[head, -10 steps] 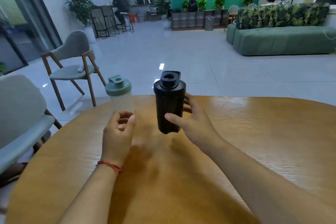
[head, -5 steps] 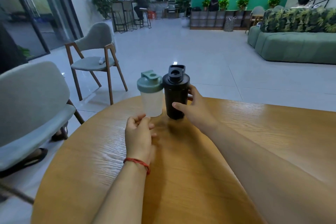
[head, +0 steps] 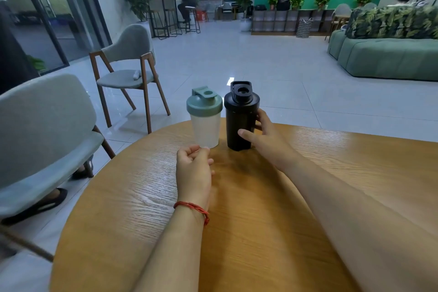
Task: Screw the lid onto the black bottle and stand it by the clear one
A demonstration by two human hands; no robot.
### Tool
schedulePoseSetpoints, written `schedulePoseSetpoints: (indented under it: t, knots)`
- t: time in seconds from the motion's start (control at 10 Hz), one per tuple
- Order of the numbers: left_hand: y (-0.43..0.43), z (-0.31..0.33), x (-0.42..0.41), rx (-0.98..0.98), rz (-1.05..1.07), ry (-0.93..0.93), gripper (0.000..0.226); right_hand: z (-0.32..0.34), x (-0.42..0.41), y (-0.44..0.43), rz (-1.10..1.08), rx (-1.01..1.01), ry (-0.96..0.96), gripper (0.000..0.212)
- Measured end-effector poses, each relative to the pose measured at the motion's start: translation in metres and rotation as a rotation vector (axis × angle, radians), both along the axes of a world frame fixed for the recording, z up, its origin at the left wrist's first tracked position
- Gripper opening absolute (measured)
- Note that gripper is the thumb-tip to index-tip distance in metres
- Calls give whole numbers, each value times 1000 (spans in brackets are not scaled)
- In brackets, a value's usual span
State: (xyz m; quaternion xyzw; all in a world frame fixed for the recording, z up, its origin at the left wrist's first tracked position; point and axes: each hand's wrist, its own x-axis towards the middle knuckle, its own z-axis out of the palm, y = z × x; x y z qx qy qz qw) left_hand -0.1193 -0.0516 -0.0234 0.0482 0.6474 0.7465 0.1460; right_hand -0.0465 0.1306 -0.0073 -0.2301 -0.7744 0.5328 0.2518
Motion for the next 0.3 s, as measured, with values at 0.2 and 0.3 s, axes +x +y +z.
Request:
schedulePoseSetpoints:
  t: [0.2,0.3]
  knots:
    - [1,0,2,-18,-26,35,28,-1,-2,2,4,-15,-3,80]
    - [1,2,3,-57,-28,48,31,-4,4,-1,4,-6,-50,87]
